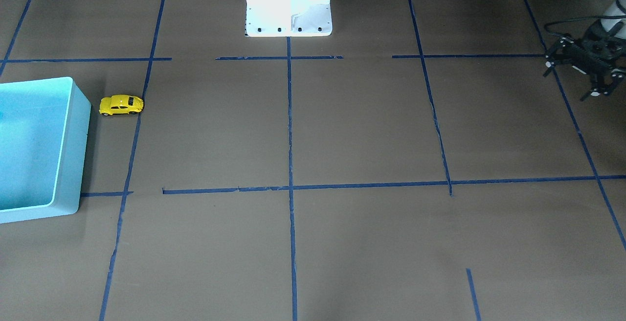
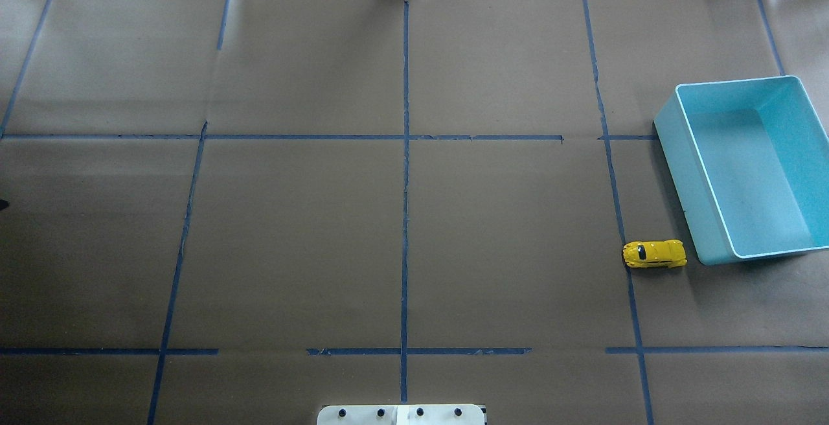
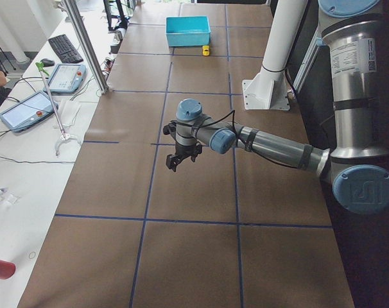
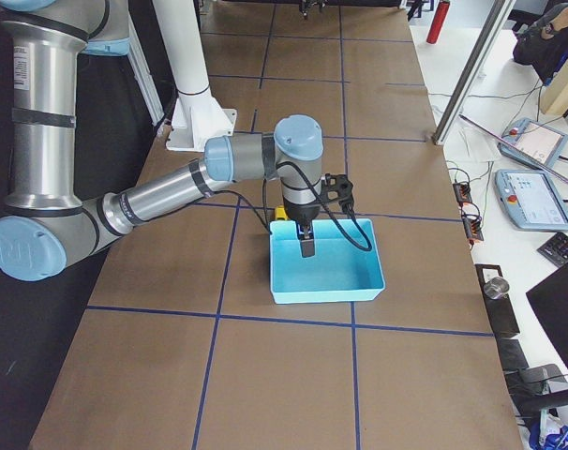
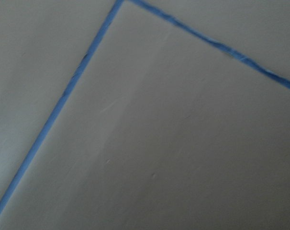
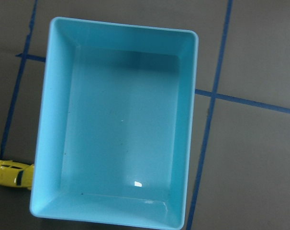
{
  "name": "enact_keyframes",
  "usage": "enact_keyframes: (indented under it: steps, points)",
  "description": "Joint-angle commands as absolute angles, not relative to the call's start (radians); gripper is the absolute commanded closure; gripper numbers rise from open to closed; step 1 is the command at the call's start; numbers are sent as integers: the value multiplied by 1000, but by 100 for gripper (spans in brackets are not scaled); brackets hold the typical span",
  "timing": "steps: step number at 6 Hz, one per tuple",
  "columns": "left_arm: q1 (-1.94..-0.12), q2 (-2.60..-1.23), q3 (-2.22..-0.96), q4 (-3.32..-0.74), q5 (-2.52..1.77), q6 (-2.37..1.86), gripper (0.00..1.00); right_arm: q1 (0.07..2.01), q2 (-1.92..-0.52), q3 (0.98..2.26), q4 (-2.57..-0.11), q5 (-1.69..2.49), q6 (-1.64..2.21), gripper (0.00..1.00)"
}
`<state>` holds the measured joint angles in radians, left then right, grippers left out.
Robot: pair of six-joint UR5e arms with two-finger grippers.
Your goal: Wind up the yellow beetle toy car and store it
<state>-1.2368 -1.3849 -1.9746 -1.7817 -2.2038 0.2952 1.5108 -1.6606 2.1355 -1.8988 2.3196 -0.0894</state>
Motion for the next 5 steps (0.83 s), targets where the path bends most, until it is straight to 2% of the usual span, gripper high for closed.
enact_keyframes:
  steps: [1,2,5]
  points:
    - [-1433,-1345,-1918,-1733,-2313,288,0,1384,-1652,2242,-1904,2368,-104,0]
    - [-1542,-1350,-1784,-1736,-2491,215,0,1271,-1640,2290,-1898,2371,-107,0]
    - [-1559,-1350,-1764,-1732,-2443,-87,0,1051,-1601,2304,-1804,2361,-275,0]
